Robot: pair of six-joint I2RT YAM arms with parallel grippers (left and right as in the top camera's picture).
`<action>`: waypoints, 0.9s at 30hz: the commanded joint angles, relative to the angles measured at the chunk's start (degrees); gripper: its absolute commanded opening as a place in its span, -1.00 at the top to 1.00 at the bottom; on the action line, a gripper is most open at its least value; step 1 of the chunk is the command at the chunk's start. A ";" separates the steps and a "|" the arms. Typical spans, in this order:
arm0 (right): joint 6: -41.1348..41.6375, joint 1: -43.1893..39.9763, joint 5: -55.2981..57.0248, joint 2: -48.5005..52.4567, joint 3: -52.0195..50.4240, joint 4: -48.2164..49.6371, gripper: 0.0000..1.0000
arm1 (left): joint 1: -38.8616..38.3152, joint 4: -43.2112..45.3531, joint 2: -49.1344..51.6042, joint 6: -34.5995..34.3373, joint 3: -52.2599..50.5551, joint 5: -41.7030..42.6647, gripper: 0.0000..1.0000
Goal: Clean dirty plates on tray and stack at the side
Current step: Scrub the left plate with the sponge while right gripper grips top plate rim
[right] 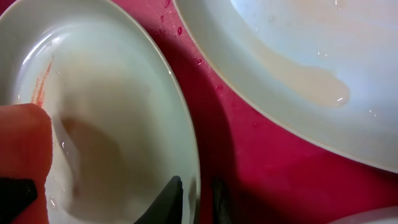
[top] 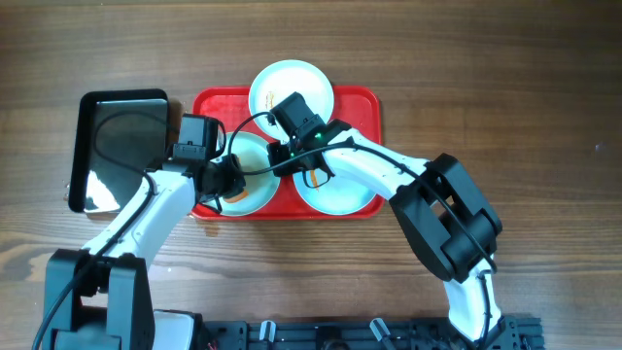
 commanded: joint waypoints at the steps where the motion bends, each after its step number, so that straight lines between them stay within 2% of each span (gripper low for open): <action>1: 0.63 0.13 1.42 1.73 -1.55 0.70 0.71 | 0.37 0.39 0.28 -0.76 0.00 -0.74 0.84; 7: 1.92 0.13 1.57 1.73 -1.68 1.25 0.80 | 0.33 0.42 0.26 -0.76 0.00 -0.70 0.88; 9: 1.90 0.13 1.57 1.73 -1.70 1.03 0.91 | 0.07 0.90 0.26 -0.76 0.00 -0.33 0.92; 15: 1.95 0.13 1.57 1.73 -1.70 1.03 0.91 | -2.69 5.20 0.42 -0.70 0.00 0.31 0.91; 21: 2.95 0.11 1.57 1.73 -1.70 0.92 0.91 | -3.61 8.00 5.11 -0.76 -0.04 0.33 0.88; 22: 2.95 0.13 1.57 1.73 -1.70 0.85 0.91 | -3.61 8.17 5.97 -0.76 -0.04 0.33 0.82; 23: 2.95 0.13 1.60 1.73 -1.68 0.85 0.91 | -3.61 8.41 7.13 -0.76 -0.04 0.35 0.40; 24: 2.95 0.11 1.60 1.73 -1.70 0.85 0.91 | -3.61 8.55 7.72 -0.76 -0.04 0.33 -0.23; 25: 2.97 0.11 1.60 1.73 -1.70 0.85 0.91 | -3.61 8.57 7.98 -0.74 -0.04 0.33 -0.67; 26: 2.95 0.13 1.60 1.73 -1.68 0.87 0.91 | -3.61 8.61 8.15 -0.74 -0.04 0.31 -0.82; 27: 2.95 0.11 1.62 1.73 -1.70 0.90 0.91 | -3.61 8.76 8.15 -0.72 -0.04 0.28 -0.82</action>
